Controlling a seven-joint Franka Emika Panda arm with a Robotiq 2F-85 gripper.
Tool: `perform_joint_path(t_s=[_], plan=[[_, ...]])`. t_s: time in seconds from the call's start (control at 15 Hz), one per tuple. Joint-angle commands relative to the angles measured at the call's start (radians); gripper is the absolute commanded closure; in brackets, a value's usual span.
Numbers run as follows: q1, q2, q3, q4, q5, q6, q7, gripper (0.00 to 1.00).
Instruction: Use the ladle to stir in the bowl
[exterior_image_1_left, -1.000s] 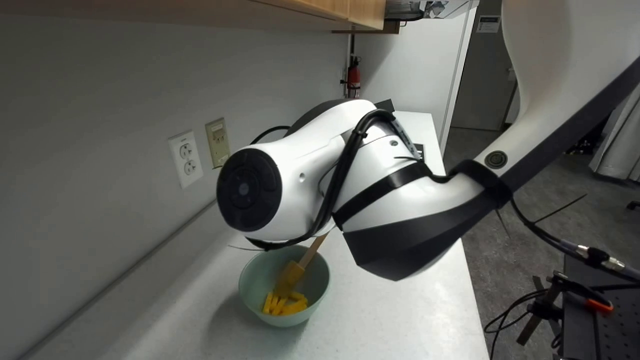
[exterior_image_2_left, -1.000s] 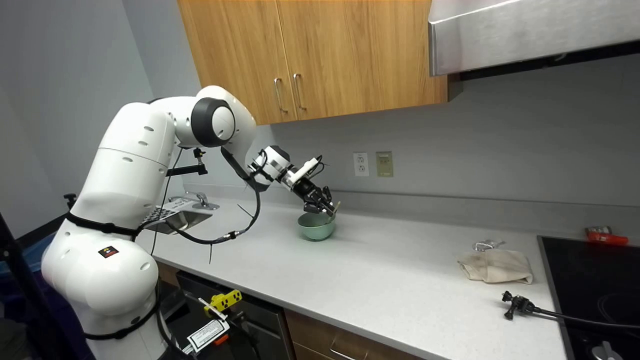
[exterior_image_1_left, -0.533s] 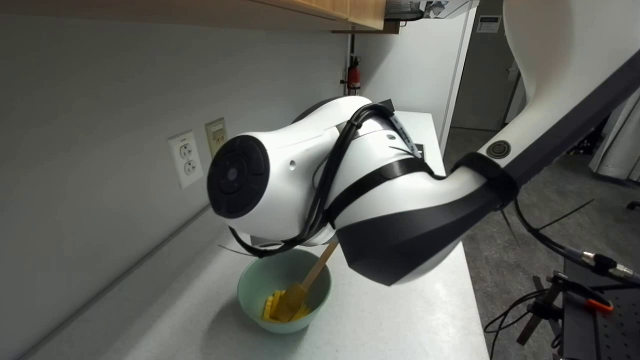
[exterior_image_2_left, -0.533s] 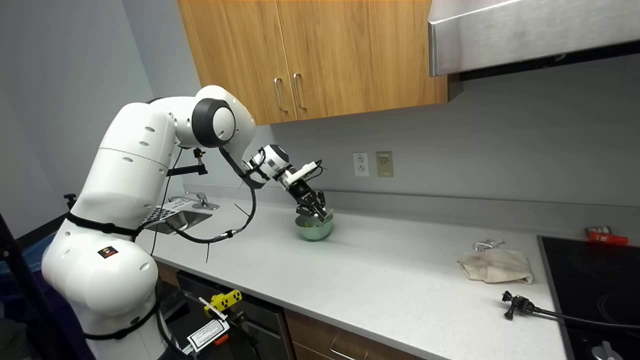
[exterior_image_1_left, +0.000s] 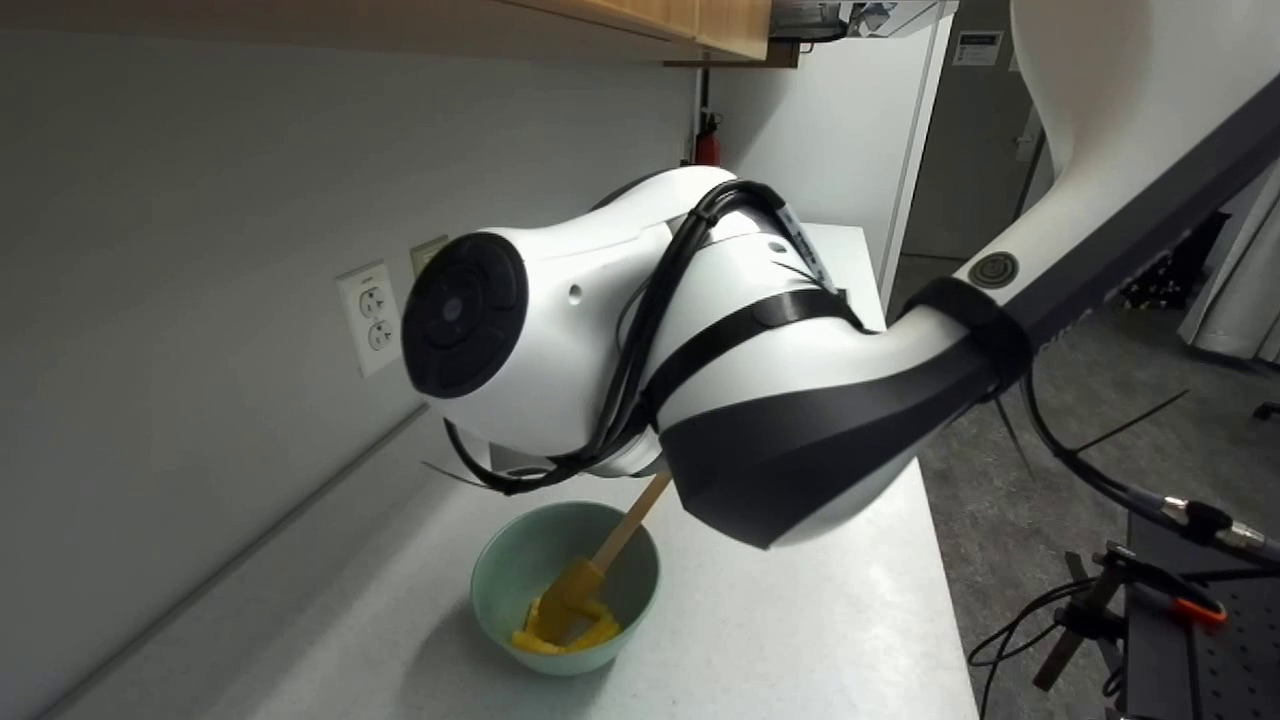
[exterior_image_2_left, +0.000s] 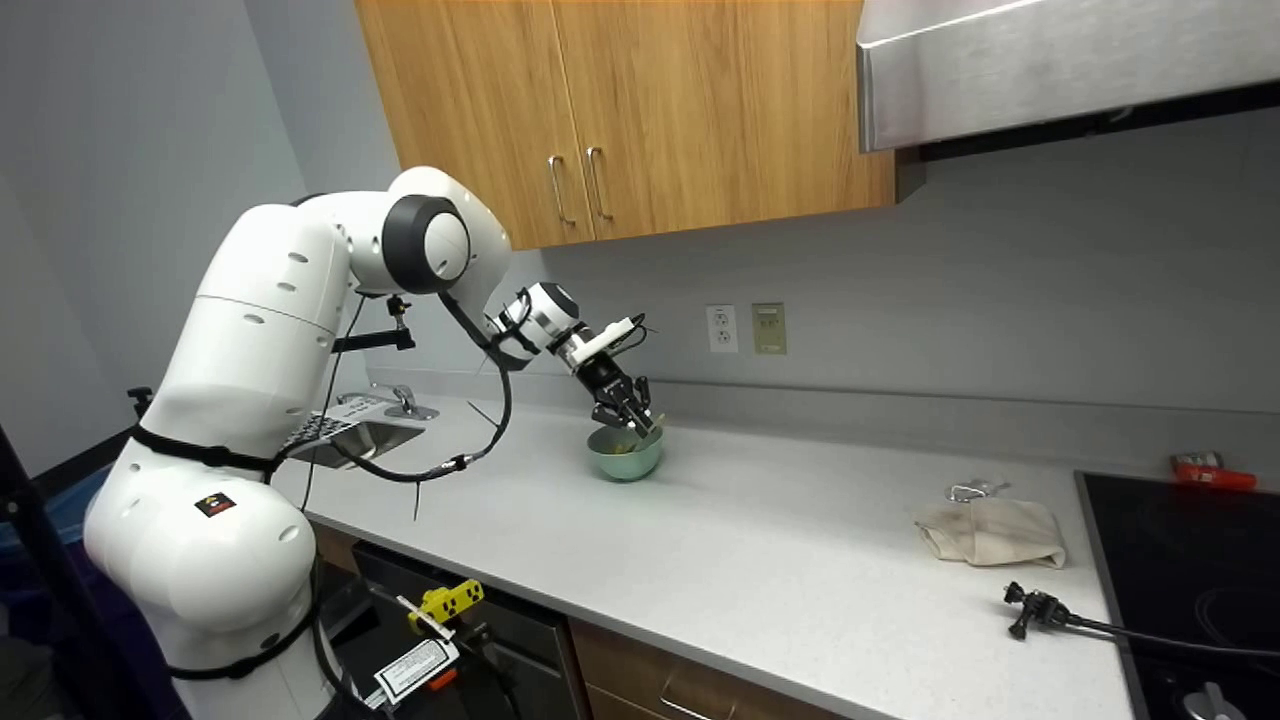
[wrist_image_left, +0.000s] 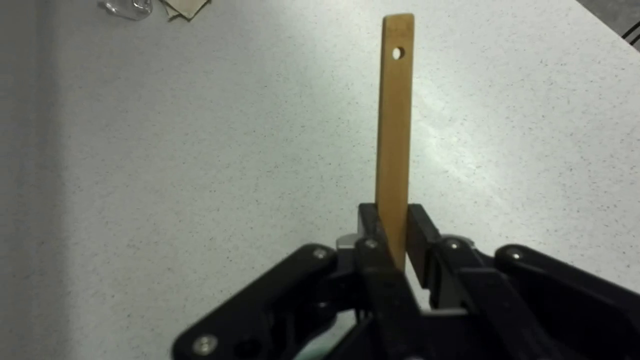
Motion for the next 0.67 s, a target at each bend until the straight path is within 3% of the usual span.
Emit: perform_joint_path(t_s=[0.0, 0.6], plan=[[-0.002, -0.009, -0.005, 0.014, -0.019, 0.003, -0.012, 0.96], [0.016, 0.007, -0.043, 0.028, -0.198, -0.044, -0.003, 0.96]])
